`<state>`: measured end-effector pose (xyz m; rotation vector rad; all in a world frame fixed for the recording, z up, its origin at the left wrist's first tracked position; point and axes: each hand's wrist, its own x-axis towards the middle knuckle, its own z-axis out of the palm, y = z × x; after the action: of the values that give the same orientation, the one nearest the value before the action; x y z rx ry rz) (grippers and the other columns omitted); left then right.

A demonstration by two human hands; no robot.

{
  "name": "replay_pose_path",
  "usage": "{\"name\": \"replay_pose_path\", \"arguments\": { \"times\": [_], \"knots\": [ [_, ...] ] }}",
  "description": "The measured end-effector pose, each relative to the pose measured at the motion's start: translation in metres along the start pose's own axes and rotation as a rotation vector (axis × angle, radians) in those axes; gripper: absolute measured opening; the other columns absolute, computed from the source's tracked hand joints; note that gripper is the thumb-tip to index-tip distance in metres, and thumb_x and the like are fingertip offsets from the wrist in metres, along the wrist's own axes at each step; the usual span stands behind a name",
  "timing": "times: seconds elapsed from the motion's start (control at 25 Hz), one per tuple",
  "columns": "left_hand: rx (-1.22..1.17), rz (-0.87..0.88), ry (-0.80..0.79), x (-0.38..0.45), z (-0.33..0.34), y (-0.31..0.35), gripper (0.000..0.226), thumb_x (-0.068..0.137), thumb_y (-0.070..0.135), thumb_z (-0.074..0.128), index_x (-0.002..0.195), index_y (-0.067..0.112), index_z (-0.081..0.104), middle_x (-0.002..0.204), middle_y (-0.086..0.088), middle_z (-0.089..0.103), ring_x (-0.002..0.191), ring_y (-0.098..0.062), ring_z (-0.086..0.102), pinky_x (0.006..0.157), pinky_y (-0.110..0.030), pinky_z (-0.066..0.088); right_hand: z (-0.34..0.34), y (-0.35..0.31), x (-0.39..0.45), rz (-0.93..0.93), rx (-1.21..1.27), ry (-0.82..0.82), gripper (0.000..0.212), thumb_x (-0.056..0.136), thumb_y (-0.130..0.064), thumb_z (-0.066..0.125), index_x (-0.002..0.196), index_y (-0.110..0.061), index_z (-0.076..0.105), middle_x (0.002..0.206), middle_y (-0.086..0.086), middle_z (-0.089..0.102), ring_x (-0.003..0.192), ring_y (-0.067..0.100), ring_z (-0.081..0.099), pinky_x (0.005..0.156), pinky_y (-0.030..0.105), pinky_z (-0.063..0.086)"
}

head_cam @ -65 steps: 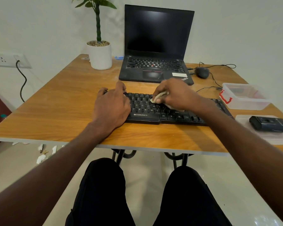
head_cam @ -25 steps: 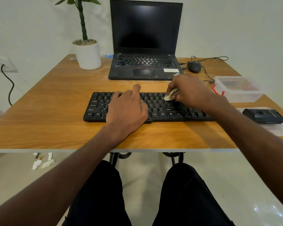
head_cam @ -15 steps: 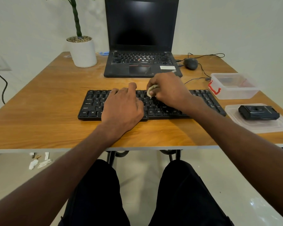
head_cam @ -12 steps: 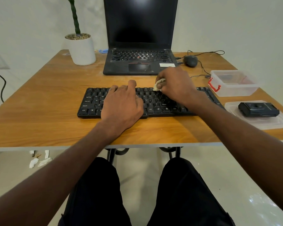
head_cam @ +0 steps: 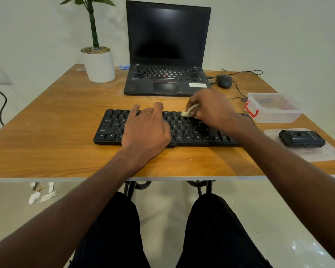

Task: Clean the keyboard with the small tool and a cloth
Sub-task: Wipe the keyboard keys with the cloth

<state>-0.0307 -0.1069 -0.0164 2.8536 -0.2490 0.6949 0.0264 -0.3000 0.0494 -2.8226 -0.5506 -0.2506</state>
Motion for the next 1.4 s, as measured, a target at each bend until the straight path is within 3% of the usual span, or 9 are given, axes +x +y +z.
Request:
{"name": "replay_pose_path", "arguments": {
  "times": [0.16, 0.32, 0.48, 0.64, 0.8, 1.0, 1.28, 1.4],
  "knots": [
    [-0.012, 0.008, -0.007, 0.000, 0.000, -0.001, 0.045, 0.098, 0.034, 0.029, 0.134, 0.015, 0.047, 0.090, 0.000, 0.066, 0.090, -0.019, 0.063, 0.127, -0.050, 0.025, -0.002, 0.002, -0.014, 0.209, -0.232, 0.072, 0.023, 0.093, -0.020, 0.073, 0.115, -0.015, 0.071, 0.111, 0.011, 0.070, 0.098, 0.029, 0.067, 0.079, 0.042, 0.058],
    [-0.016, 0.017, -0.001, -0.001, 0.001, 0.001, 0.045, 0.097, 0.035, 0.028, 0.131, 0.015, 0.048, 0.092, -0.002, 0.068, 0.094, -0.021, 0.064, 0.125, -0.049, 0.027, 0.015, -0.021, -0.015, 0.108, -0.139, 0.141, 0.019, 0.091, -0.018, 0.073, 0.110, -0.016, 0.074, 0.105, 0.008, 0.073, 0.096, 0.026, 0.068, 0.076, 0.039, 0.058],
    [-0.019, -0.003, -0.009, -0.001, 0.000, 0.000, 0.043, 0.097, 0.035, 0.030, 0.131, 0.016, 0.047, 0.093, -0.002, 0.068, 0.095, -0.021, 0.065, 0.125, -0.050, 0.027, 0.003, -0.009, -0.008, 0.035, 0.068, 0.004, 0.016, 0.089, -0.019, 0.078, 0.103, -0.026, 0.080, 0.103, -0.003, 0.075, 0.096, 0.013, 0.064, 0.077, 0.031, 0.052],
    [-0.016, -0.004, -0.012, -0.001, 0.000, 0.000, 0.041, 0.099, 0.033, 0.034, 0.134, 0.016, 0.047, 0.095, -0.002, 0.068, 0.095, -0.021, 0.065, 0.126, -0.050, 0.025, -0.004, 0.011, -0.017, 0.182, -0.156, 0.048, 0.017, 0.091, -0.025, 0.077, 0.108, -0.027, 0.076, 0.109, 0.004, 0.072, 0.097, 0.023, 0.066, 0.070, 0.036, 0.053],
    [-0.014, -0.002, -0.009, -0.001, -0.001, 0.002, 0.050, 0.095, 0.037, 0.024, 0.132, 0.014, 0.049, 0.094, -0.003, 0.069, 0.095, -0.022, 0.065, 0.125, -0.051, 0.027, 0.012, -0.024, -0.014, 0.092, -0.234, 0.126, 0.016, 0.093, -0.016, 0.071, 0.108, -0.018, 0.076, 0.105, 0.009, 0.072, 0.093, 0.029, 0.068, 0.072, 0.038, 0.056],
    [-0.019, -0.007, -0.011, -0.001, 0.000, 0.000, 0.041, 0.098, 0.033, 0.032, 0.131, 0.015, 0.049, 0.094, -0.002, 0.068, 0.096, -0.022, 0.064, 0.125, -0.051, 0.027, -0.001, 0.001, -0.017, 0.079, 0.039, 0.059, 0.015, 0.089, -0.018, 0.076, 0.099, -0.027, 0.082, 0.099, -0.004, 0.077, 0.092, 0.012, 0.067, 0.067, 0.023, 0.046],
    [-0.025, 0.003, -0.014, 0.000, -0.001, 0.000, 0.041, 0.098, 0.033, 0.031, 0.130, 0.015, 0.048, 0.092, -0.001, 0.066, 0.092, -0.021, 0.063, 0.123, -0.050, 0.029, 0.002, 0.013, 0.001, 0.114, 0.000, 0.159, 0.016, 0.090, -0.015, 0.075, 0.103, -0.023, 0.081, 0.103, 0.000, 0.077, 0.094, 0.018, 0.069, 0.075, 0.033, 0.056],
    [-0.022, -0.015, -0.014, 0.000, -0.002, 0.001, 0.048, 0.094, 0.037, 0.023, 0.130, 0.017, 0.048, 0.092, -0.001, 0.067, 0.092, -0.021, 0.064, 0.123, -0.050, 0.030, 0.009, -0.007, 0.003, 0.033, 0.127, 0.080, 0.013, 0.087, -0.020, 0.080, 0.099, -0.024, 0.082, 0.097, -0.005, 0.077, 0.092, 0.009, 0.068, 0.077, 0.025, 0.053]
  ]
}}
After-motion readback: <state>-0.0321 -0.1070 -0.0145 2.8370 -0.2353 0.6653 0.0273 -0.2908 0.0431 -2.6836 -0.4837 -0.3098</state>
